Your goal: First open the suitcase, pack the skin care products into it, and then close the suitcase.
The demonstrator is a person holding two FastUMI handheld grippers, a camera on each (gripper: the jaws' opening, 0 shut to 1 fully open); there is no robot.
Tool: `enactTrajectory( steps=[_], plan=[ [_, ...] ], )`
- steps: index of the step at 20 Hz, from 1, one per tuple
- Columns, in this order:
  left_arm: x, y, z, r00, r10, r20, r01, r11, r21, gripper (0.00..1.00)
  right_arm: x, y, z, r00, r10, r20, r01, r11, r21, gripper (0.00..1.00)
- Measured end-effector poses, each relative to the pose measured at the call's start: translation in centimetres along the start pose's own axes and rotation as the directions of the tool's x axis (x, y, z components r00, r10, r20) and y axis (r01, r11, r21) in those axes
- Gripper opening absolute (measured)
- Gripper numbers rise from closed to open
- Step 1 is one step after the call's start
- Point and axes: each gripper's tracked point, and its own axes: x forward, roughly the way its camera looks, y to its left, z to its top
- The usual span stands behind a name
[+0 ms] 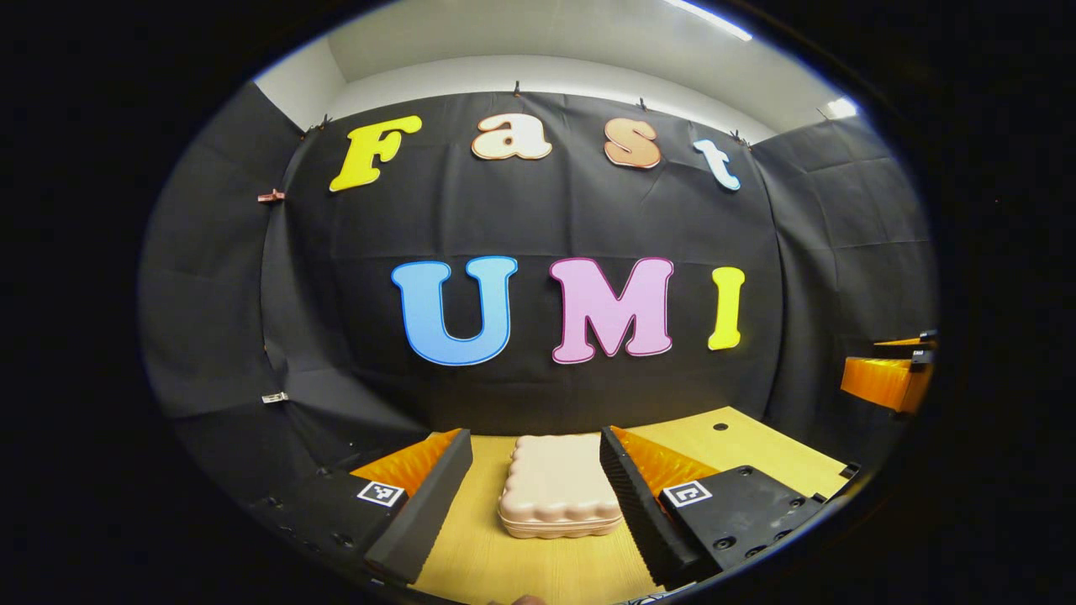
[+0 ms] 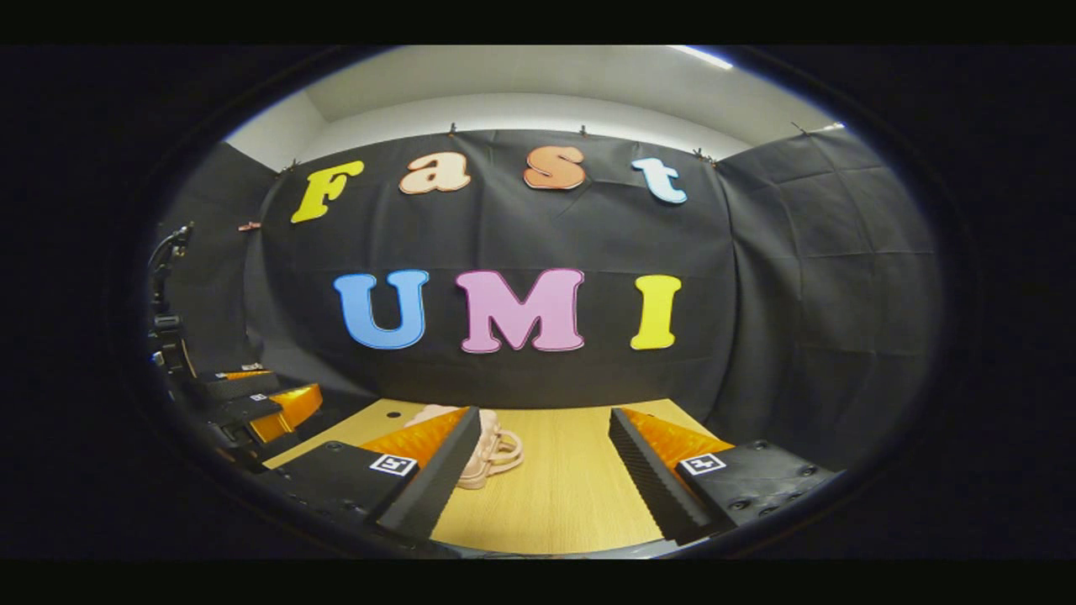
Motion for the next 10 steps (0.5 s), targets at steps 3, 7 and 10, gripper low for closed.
enactTrajectory(
  steps=[3,7,10],
  plan=[
    [-0.4,0.2,-0.7,1.000,0.005,-0.014,-0.004,1.000,0.008,0.96,-0.1,0.3,-0.6,1.000,0.010,-0.013,-0.010,1.000,0.000,0.97],
    [-1.6,1.2,-1.1,1.000,0.010,-0.030,-0.010,1.000,0.005,0.96,-0.5,0.5,-1.1,1.000,0.022,-0.022,-0.022,1.000,-0.001,0.97],
    [-1.8,1.0,-1.6,0.999,0.019,-0.040,-0.020,1.000,-0.009,0.96,-0.6,0.3,-1.2,0.999,0.029,-0.022,-0.028,1.000,0.009,0.97]
  ],
)
